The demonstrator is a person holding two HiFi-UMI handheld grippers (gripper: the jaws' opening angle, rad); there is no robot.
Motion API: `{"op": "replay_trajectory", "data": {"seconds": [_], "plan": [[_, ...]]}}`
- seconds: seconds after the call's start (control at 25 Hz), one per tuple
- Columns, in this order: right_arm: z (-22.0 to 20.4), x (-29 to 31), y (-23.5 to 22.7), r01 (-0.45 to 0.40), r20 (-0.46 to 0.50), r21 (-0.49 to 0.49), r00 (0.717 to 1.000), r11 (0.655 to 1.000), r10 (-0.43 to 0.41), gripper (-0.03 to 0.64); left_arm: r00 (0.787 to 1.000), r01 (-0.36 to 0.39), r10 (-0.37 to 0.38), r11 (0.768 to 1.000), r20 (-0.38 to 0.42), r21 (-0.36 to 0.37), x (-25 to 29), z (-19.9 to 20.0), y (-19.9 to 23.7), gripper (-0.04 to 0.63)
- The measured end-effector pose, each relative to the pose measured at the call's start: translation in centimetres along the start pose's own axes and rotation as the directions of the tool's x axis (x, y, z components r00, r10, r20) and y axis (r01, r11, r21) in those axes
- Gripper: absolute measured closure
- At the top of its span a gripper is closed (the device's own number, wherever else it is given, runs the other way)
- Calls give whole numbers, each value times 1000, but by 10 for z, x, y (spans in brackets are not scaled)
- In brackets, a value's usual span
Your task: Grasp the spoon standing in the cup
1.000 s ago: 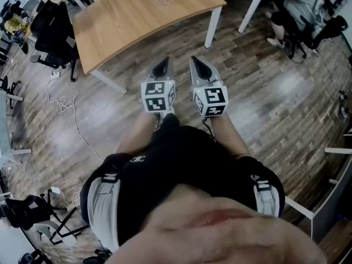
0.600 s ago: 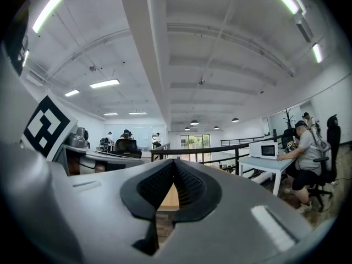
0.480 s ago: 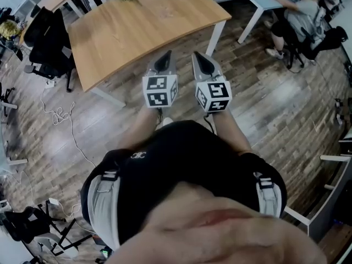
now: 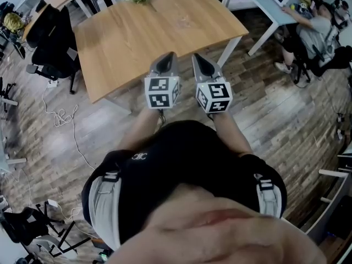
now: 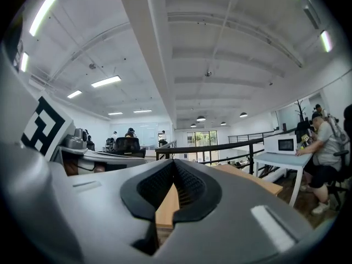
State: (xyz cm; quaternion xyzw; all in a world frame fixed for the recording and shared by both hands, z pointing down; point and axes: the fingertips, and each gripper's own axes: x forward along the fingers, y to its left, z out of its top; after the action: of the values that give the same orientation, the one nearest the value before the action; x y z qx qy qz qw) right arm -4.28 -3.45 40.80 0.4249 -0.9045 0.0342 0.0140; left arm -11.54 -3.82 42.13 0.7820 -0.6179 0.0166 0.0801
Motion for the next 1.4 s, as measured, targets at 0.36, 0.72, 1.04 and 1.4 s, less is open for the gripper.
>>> {"op": "replay_trajectory", "data": {"seconds": [0.36, 0.72, 1.04, 1.4], "plan": [[-5, 54, -21, -8, -21, 45, 1000, 999, 9, 617, 999, -16, 15, 1000, -52, -17, 41, -12, 29, 583], [-11, 125, -62, -59, -34, 55, 998, 997, 60, 617, 995, -83, 83, 997, -52, -2, 103, -5, 59, 583], [-11, 199, -120, -119, -61, 64, 991, 991, 122, 617, 987, -143, 142, 990, -76, -4, 184, 1, 76, 583], [-14, 267, -197, -152, -96, 26, 983, 988, 154, 617, 978, -177, 176, 984, -110, -2, 291, 10, 84, 583]]}}
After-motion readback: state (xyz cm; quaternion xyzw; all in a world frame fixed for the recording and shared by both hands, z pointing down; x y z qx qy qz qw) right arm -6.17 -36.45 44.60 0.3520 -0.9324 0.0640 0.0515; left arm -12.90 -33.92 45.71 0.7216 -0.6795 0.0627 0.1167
